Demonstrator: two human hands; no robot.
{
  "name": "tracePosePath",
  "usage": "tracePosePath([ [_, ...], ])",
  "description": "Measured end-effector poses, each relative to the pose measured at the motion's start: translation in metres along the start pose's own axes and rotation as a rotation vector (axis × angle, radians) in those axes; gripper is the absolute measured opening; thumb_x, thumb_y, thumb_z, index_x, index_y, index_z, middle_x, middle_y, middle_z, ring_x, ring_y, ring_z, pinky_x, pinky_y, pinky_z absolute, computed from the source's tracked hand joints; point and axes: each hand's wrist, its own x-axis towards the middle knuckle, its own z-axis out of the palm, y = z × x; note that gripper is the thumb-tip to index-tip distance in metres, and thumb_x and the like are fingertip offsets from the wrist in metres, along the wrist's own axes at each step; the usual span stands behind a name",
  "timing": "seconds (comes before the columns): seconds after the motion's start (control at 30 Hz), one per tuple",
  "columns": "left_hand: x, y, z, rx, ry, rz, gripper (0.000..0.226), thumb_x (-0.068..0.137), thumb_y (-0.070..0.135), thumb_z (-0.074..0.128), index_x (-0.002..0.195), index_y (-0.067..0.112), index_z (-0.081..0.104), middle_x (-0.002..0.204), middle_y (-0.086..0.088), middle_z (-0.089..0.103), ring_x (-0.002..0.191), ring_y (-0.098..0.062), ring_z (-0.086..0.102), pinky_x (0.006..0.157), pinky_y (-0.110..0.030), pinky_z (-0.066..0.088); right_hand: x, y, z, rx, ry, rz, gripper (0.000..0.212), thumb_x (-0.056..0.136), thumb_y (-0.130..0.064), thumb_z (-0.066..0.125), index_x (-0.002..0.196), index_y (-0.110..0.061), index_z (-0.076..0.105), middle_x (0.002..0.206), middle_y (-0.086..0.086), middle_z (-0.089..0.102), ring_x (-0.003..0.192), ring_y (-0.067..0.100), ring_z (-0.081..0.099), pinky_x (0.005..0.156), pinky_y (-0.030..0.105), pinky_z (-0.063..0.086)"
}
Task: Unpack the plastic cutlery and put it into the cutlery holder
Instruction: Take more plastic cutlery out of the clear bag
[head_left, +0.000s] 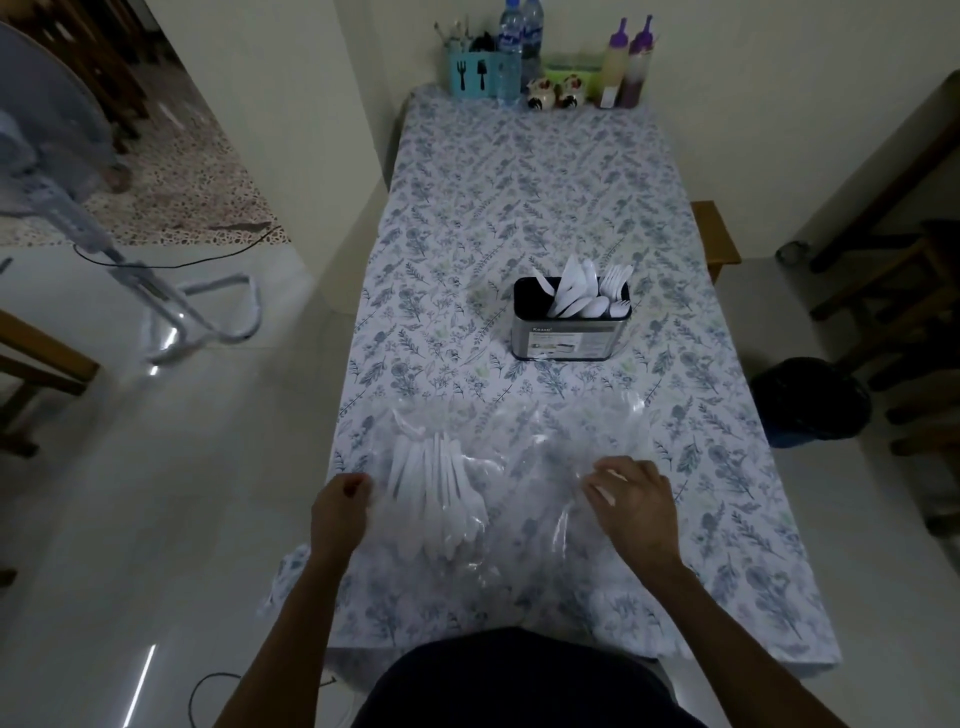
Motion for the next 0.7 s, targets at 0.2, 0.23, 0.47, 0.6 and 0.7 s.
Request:
tracePosePath([
  [0.2,0.007,0.032,-0.018,-0.174,0.033,0.064,0.008,0.099,0.024,0.065,0.099,0.02,0.072,0.088,-0.006,0.072,0.077,-0.028,0.068,0.077,-0.051,0.062,0.001,0.006,-0.022,0.134,0.106,0.0,0.007,0.083,-0.024,0.082,0.089,-0.026,0.078,0.107,-0.005,0.07,0.089,0.024,0.066,0.077,0.042,0.048],
  [0.23,0.008,0.035,-0.021,-0.167,0.032,0.086,0.009,0.098,0.025,0.065,0.101,0.021,0.073,0.09,-0.005,0.073,0.08,-0.029,0.07,0.079,-0.052,0.062,0.0,0.009,-0.022,0.145,0.11,0.005,0.007,0.083,-0.024,0.082,0.09,-0.025,0.079,0.107,-0.005,0.07,0.089,0.024,0.067,0.078,0.042,0.049],
  [0.47,-0.008,0.073,-0.029,-0.206,0.045,0.195,0.01,0.099,0.022,0.066,0.102,0.015,0.072,0.089,-0.006,0.071,0.071,-0.021,0.066,0.055,-0.028,0.058,-0.005,0.015,-0.013,0.182,0.053,0.077,0.008,0.081,-0.021,0.084,0.087,-0.023,0.08,0.102,0.0,0.07,0.085,0.022,0.068,0.083,0.035,0.047],
  [0.6,-0.012,0.082,-0.031,-0.206,0.048,0.224,0.009,0.097,0.021,0.067,0.1,0.016,0.074,0.091,-0.004,0.071,0.075,-0.02,0.067,0.049,-0.018,0.054,-0.007,0.017,-0.004,0.222,-0.007,0.166,0.01,0.08,-0.021,0.085,0.088,-0.023,0.08,0.099,-0.001,0.07,0.083,0.021,0.067,0.082,0.021,0.04],
  [0.7,-0.018,0.086,-0.032,-0.192,0.045,0.241,0.006,0.097,0.021,0.067,0.096,0.02,0.072,0.087,-0.006,0.071,0.075,-0.023,0.067,0.055,-0.028,0.058,-0.008,0.018,0.002,0.232,-0.041,0.212,0.009,0.079,-0.02,0.086,0.086,-0.021,0.08,0.097,-0.002,0.071,0.081,0.021,0.067,0.08,0.015,0.036],
])
